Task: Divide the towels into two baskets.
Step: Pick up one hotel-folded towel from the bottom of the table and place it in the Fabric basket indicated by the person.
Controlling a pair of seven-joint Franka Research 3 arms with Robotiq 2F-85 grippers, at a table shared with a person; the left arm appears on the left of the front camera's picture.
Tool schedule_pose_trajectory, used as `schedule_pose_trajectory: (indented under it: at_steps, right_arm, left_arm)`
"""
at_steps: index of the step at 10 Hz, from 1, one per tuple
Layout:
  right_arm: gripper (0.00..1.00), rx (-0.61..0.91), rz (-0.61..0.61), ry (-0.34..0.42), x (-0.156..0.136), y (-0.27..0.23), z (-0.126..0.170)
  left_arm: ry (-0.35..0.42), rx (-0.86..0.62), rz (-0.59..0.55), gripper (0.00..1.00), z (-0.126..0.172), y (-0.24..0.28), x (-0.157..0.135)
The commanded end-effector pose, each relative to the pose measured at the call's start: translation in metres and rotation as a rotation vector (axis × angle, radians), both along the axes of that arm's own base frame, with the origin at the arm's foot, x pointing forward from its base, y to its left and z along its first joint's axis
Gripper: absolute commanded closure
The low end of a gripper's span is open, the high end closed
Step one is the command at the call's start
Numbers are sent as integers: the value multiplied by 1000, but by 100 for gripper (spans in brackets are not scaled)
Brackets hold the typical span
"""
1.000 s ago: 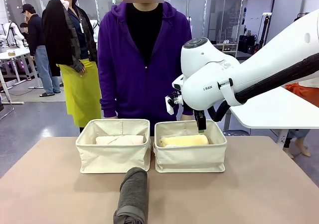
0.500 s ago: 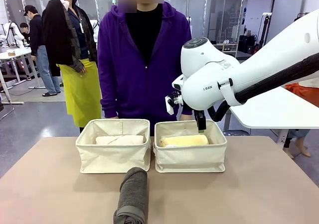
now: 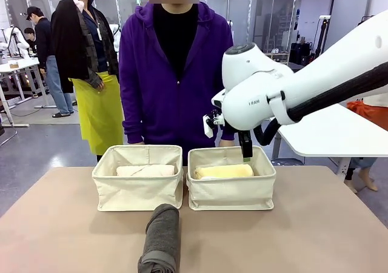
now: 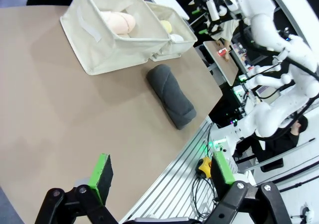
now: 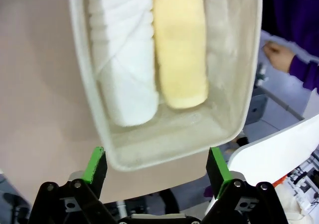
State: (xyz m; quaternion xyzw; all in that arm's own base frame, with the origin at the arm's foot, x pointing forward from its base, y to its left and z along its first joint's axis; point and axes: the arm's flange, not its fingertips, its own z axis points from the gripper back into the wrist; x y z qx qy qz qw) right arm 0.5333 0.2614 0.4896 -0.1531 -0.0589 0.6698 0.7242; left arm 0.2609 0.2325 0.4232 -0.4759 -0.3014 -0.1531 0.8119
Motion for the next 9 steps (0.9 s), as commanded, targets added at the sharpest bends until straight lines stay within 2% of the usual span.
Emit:
schedule_pose_trajectory:
  at_steps: [1,2,3,5,7,8,9]
  right_arm:
    - [0,121,-121,119,-43,-46,37]
    - [0,199,-187,197,-59,-74,49]
    - [0,314,-254,240,-68,-103,55]
    - [0,567,-334,454,-83,-181,50]
    - [0,802,-509,631,-102,-288,39]
    - [0,937,-607,628,-109,-330,29]
    - [0,1014,-721,686,-115,-369,8]
  left_arm:
    - [-21,-16,-5,0,0,2,-2]
    - [-21,-16,-5,0,0,2,-2]
    - [-21,-16,-5,0,0,2,-2]
    - [-21,-16,-5,0,0,2,-2]
    - [-21,-16,-5,0,0,2,-2]
    - [-21,-16,-5,0,0,2,-2]
    - [-21,-16,-5,0,0,2,-2]
